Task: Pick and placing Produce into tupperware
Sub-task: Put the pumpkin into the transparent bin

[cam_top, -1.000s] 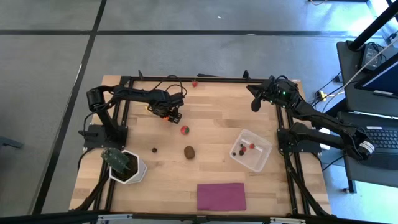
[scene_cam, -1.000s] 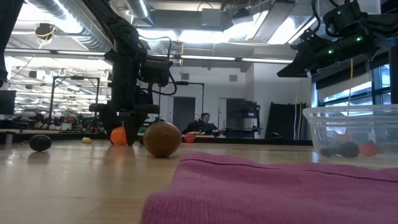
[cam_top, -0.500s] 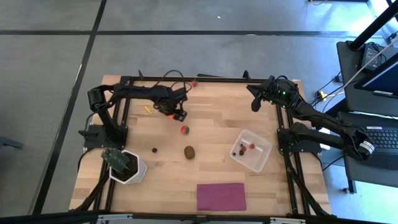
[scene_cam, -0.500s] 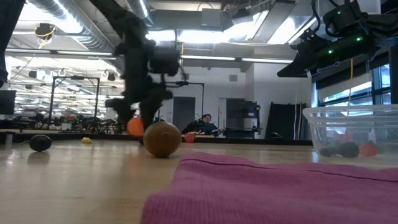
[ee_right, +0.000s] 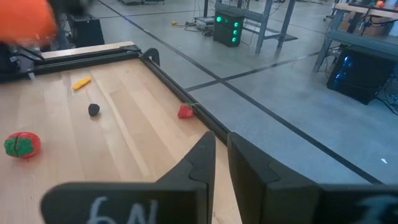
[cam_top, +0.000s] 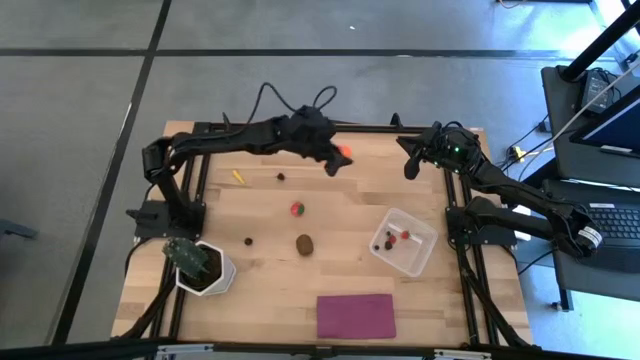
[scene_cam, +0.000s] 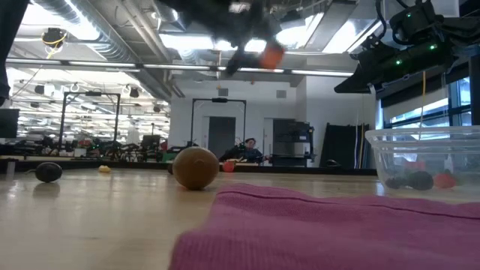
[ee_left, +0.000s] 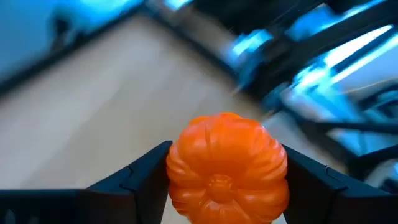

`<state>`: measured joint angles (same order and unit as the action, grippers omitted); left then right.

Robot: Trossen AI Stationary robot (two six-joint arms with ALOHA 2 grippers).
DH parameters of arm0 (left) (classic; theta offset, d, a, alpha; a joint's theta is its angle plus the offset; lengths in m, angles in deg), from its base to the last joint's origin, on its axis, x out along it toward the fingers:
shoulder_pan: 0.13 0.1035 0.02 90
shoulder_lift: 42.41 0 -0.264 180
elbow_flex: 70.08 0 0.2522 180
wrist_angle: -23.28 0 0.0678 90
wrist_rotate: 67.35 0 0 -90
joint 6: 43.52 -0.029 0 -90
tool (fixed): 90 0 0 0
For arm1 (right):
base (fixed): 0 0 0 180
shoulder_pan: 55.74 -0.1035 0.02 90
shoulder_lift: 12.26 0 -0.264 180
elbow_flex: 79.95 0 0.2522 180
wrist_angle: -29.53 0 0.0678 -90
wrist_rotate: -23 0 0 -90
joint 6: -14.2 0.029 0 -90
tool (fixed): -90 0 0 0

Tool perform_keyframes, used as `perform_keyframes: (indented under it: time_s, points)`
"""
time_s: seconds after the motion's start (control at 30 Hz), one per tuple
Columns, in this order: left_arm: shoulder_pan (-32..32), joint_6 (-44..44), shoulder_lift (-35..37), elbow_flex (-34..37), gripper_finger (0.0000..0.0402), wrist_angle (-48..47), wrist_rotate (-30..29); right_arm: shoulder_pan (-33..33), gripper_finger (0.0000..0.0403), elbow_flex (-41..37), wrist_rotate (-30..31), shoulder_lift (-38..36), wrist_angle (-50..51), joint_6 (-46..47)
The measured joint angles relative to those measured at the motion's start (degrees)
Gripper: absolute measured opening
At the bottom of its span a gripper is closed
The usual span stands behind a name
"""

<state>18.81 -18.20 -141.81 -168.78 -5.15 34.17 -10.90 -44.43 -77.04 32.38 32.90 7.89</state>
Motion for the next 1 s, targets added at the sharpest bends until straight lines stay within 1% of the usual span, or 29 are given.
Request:
perform_keyframes:
  time_s: [0.1, 0.23, 0.33, 0.4, 0.5, 0.63, 0.77, 0.9, 1.0]
  points:
    - [-2.35, -3.3, -0.02, -2.41, 0.0233, 6.02, -1.11, -0.01, 0.0046, 0.0, 0.0, 0.0, 0.0, 0.0]
    - [-5.04, -6.74, -2.41, -7.36, 0.0233, 6.7, -5.32, 0.0, 0.0046, 0.0, 0.02, -0.01, -0.03, 0.0]
    - [-6.68, -8.26, -6.32, -11.78, 0.0233, 6.5, -5.83, 0.0, 0.0046, 0.0, 0.02, 0.0, -0.04, 0.0]
    - [-7.78, -9.3, -9.59, -14.99, 0.0233, 6.57, -5.47, -0.02, 0.0046, 0.0, 0.0, -0.02, -0.04, 0.0]
    - [-9.19, -9.57, -14.77, -19.64, 0.0233, 6.62, -2.78, 0.0, 0.0046, 0.0, 0.01, 0.0, -0.07, 0.0]
    - [-11.22, -10.69, -20.93, -24.04, 0.0234, 6.46, 0.19, 0.0, 0.0046, 0.0, 0.02, -0.02, -0.07, -0.62]
    - [-13.19, -15.34, -24.95, -25.88, 0.0234, 6.61, 1.1, -0.02, 0.0046, 0.0, 0.02, -0.02, -0.07, -3.17]
    - [-15.49, -16.88, -27.33, -25.93, 0.0234, 6.98, 1.05, -0.01, 0.0046, 0.0, 0.03, -0.01, -0.04, -0.58]
    - [-17.54, -16.96, -29.35, -25.93, 0.0234, 9.09, 0.16, -0.02, 0.0046, 0.0, 0.02, -0.02, -0.04, 1.56]
